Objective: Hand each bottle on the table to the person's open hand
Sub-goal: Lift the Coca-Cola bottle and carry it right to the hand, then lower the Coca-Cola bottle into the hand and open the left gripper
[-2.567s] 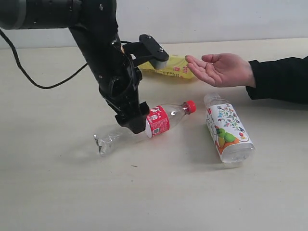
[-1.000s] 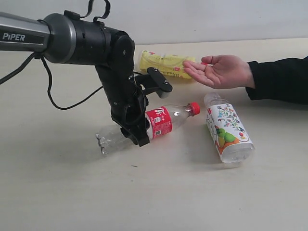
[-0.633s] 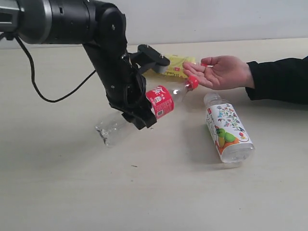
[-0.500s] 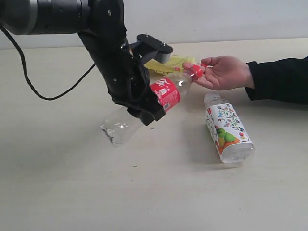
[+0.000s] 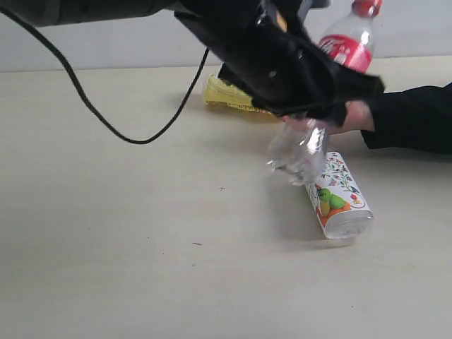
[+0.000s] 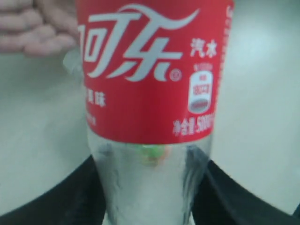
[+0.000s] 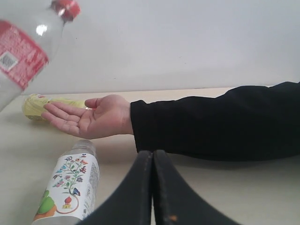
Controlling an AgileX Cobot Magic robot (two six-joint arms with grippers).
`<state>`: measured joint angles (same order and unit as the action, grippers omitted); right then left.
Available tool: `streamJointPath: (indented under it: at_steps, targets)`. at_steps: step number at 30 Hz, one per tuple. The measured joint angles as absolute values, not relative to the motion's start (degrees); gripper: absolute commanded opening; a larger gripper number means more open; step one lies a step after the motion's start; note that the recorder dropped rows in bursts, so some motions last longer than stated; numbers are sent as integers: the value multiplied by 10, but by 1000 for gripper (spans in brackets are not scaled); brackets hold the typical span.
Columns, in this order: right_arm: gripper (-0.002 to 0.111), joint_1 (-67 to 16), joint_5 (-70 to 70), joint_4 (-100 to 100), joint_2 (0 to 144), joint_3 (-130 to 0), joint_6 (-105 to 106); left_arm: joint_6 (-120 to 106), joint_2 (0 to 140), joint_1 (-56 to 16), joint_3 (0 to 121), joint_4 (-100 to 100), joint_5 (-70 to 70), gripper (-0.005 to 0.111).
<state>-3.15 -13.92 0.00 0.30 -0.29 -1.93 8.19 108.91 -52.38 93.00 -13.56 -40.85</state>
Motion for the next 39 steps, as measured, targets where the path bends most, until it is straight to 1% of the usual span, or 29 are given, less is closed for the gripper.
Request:
streamJointPath:
  at_steps: [7, 14, 18, 23, 28, 39]
  targets:
    - [0, -31, -139, 0, 3, -3, -19, 178, 1112, -530, 1040, -140, -364, 0]
    - [0, -31, -139, 0, 3, -3, -19, 244, 1192, -526, 1160, -140, -362, 0]
    - [0, -31, -139, 0, 3, -3, -19, 271, 1241, -526, 1207, -142, -361, 0]
    - [0, -31, -139, 0, 3, -3, -19, 320, 1293, -510, 1232, -144, -360, 0]
    - [0, -31, -139, 0, 3, -3, -19, 350, 1340, -476, 1232, -175, -360, 0]
    - [0, -31, -139, 0, 3, -3, -19, 335, 1419, -431, 1233, -273, -334, 0]
